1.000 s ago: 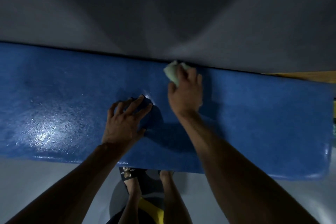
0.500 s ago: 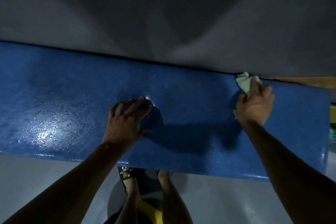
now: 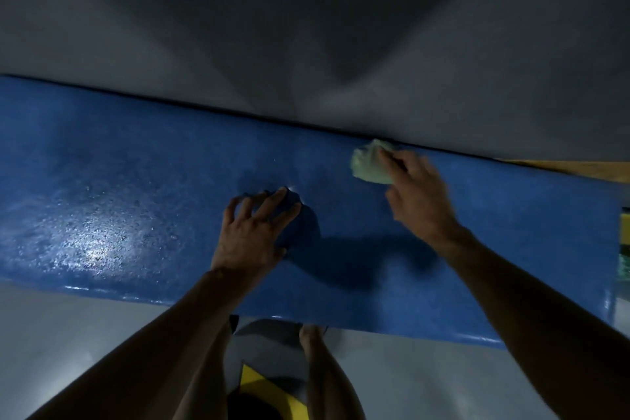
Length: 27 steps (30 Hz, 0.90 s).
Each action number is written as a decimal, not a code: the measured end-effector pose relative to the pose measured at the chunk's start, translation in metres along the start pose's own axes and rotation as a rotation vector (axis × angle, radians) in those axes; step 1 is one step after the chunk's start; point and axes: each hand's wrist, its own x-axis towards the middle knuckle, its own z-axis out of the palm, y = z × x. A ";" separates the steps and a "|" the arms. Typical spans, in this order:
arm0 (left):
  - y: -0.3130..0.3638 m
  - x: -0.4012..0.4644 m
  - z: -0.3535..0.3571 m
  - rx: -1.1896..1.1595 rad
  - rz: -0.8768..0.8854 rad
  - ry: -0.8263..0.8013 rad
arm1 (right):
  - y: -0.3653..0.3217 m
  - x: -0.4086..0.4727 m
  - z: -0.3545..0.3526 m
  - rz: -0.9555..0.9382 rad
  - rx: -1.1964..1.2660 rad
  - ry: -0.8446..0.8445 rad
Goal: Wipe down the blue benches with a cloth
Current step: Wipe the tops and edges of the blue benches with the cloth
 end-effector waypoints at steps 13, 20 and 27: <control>-0.120 -0.005 -0.037 0.040 -0.013 0.097 | -0.059 0.024 0.016 0.879 0.178 0.328; -0.141 -0.003 -0.038 0.052 0.003 0.030 | -0.198 0.083 0.034 0.585 0.151 0.155; -0.147 0.000 -0.043 0.059 0.033 -0.001 | -0.149 0.069 0.004 0.050 -0.071 -0.083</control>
